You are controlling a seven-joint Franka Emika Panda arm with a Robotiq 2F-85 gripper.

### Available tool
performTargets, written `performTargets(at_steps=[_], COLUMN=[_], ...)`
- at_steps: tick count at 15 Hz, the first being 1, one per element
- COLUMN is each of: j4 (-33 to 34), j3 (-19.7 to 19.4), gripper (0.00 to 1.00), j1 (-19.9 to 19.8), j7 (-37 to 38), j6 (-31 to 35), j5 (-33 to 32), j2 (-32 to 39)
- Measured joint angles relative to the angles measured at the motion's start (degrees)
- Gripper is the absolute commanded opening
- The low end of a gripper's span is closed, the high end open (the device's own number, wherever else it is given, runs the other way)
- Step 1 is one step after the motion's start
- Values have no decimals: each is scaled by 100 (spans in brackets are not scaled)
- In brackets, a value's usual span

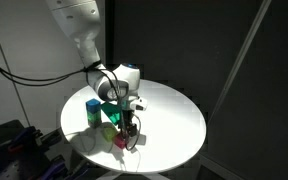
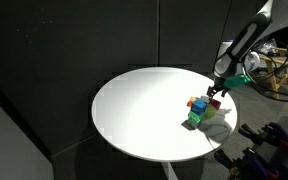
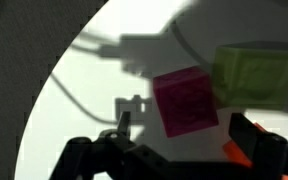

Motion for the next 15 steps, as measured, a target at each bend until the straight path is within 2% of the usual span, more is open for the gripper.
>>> performTargets(at_steps=[15], j4=[223], j3=[1], gripper=[100], j1=[0], j7=[-110], j6=[4], j5=[0], j2=[310])
